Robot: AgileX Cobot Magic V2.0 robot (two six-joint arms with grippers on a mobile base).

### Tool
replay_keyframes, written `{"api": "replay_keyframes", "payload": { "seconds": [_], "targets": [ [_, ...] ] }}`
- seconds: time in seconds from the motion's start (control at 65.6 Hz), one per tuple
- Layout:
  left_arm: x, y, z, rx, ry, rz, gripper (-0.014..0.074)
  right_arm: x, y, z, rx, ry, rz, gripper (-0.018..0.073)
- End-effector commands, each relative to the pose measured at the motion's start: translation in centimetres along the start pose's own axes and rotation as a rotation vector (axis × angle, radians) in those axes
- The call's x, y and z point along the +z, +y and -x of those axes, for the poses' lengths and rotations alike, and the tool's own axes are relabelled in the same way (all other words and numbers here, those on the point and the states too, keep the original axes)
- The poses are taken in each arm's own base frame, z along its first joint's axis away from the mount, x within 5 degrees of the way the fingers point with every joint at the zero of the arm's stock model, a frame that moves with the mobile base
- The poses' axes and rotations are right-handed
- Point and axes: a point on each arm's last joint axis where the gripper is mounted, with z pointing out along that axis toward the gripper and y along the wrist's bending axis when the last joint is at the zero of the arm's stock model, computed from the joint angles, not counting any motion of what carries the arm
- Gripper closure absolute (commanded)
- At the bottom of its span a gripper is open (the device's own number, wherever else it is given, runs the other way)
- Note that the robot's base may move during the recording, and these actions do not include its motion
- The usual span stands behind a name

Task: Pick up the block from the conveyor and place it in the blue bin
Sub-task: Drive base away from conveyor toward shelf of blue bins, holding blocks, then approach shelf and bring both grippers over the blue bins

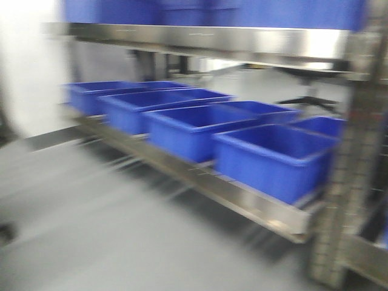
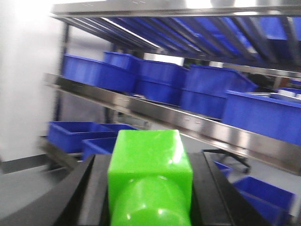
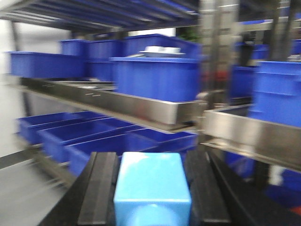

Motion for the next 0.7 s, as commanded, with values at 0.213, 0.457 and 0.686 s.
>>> {"api": "replay_keyframes", "payload": {
  "seconds": [0.213,0.457,0.686],
  "targets": [
    [-0.05,0.01,0.11,-0.003,-0.015,0.002,0.0707,-0.06,-0.03,0.17,-0.004,-0.027,-0.002,0.0727],
    [-0.05,0.01,0.11,-0.003,-0.015,0.002,0.0707,-0.06,-0.03,0.17,-0.004,-0.027,-0.002,0.0727],
    [-0.05,0.01,0.11,-0.003,-0.015,0.002,0.0707,-0.06,-0.03,0.17,-0.004,-0.027,-0.002,0.0727]
  ]
}}
